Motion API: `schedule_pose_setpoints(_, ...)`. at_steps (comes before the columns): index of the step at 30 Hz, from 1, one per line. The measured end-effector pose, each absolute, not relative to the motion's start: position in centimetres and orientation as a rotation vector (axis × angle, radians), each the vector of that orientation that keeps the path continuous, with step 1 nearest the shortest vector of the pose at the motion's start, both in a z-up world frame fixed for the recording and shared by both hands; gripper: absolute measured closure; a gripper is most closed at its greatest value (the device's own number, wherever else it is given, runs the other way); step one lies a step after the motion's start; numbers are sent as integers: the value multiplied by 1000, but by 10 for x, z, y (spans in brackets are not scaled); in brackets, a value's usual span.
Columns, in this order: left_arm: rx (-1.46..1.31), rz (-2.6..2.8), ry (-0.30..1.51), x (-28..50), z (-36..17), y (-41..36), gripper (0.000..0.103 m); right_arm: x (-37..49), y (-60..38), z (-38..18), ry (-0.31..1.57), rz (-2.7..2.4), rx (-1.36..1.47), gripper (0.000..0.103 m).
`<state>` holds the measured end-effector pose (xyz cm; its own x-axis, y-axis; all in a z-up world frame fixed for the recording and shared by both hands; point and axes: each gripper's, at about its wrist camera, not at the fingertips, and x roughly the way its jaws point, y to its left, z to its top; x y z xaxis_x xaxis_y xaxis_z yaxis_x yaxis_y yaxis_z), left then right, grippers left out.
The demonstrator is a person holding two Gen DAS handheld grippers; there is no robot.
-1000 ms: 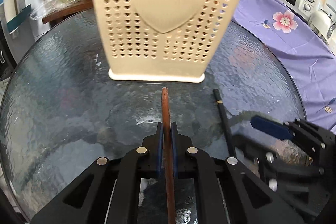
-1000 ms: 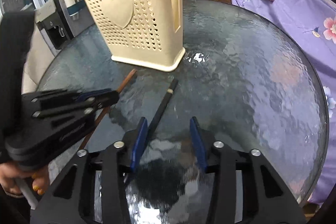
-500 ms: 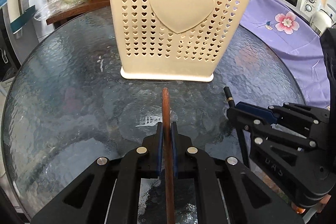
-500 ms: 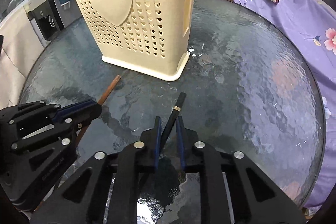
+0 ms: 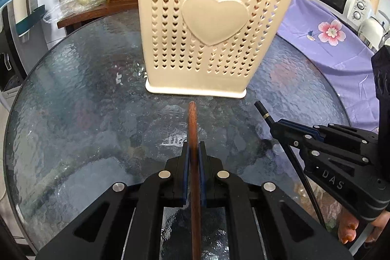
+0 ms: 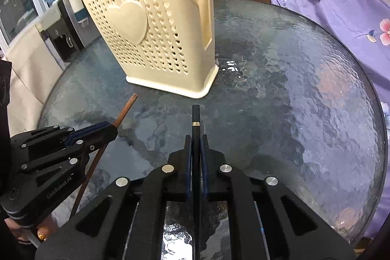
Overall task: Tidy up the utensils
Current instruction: 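Lift both chopsticks upright and carry them above the beige holder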
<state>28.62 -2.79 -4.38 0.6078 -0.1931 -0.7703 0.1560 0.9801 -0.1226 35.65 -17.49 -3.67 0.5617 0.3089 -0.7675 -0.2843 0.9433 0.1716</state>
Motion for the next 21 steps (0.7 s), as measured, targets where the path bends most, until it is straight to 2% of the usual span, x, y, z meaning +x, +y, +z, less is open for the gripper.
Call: schedule_pose_setpoints(21,-91,-259,730,248,30,-24,96,320,-208,40,723,520,202,95)
